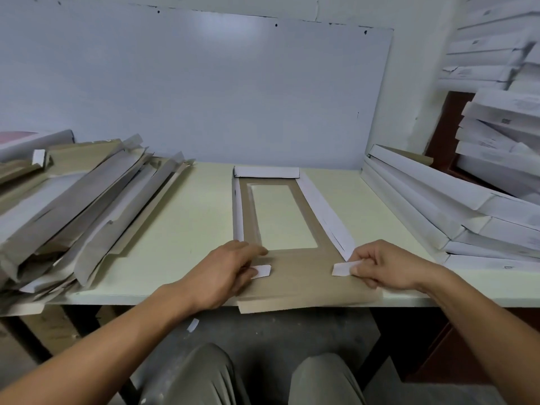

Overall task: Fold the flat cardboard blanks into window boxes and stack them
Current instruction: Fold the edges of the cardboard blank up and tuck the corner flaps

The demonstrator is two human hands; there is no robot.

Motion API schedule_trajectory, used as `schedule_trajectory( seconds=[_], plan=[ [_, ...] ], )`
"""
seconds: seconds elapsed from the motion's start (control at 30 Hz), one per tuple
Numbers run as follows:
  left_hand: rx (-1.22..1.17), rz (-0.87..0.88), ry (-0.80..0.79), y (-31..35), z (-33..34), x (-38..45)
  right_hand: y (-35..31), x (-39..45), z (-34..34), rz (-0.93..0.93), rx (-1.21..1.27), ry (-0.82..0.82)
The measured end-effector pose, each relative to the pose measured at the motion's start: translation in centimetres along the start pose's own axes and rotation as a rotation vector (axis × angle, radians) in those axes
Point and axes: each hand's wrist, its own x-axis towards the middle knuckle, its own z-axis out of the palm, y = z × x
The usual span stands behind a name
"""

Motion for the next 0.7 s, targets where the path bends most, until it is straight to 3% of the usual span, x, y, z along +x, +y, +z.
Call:
schedule_trajectory(
  seconds=[0.07,0.13,0.3,0.43,0.53,0.7],
  plan=[
    [-0.043,-0.034,0.021,0.1,-0.4,0.1,0.1,0.3,0.3,-0.067,-0.262,0.111],
    [0.039,0.021,0.033,-0.2,-0.5,0.0,0.2,0.0,0.7,-0.139,-0.373,0.197],
    [0.061,0.122,-0.173,-0.3,-1.7,-0.8,0.5,-0.8,1.7,-0.328,-0.230,0.263],
    [-0.039,0.103,-0.292,-0.1,-2.8,-1.9,0.3,-1.4,1.5,-0.259,-0.047,0.348],
    [0.001,0.138,-0.209,0.3,-2.1,-2.4,-0.1,-1.8,1.1,-0.281,-0.022,0.303],
    [-0.089,-0.033,0.016,1.1,-1.6,-2.2,-0.9,-2.9,-0.2,-0.244,0.028,0.110]
  ],
)
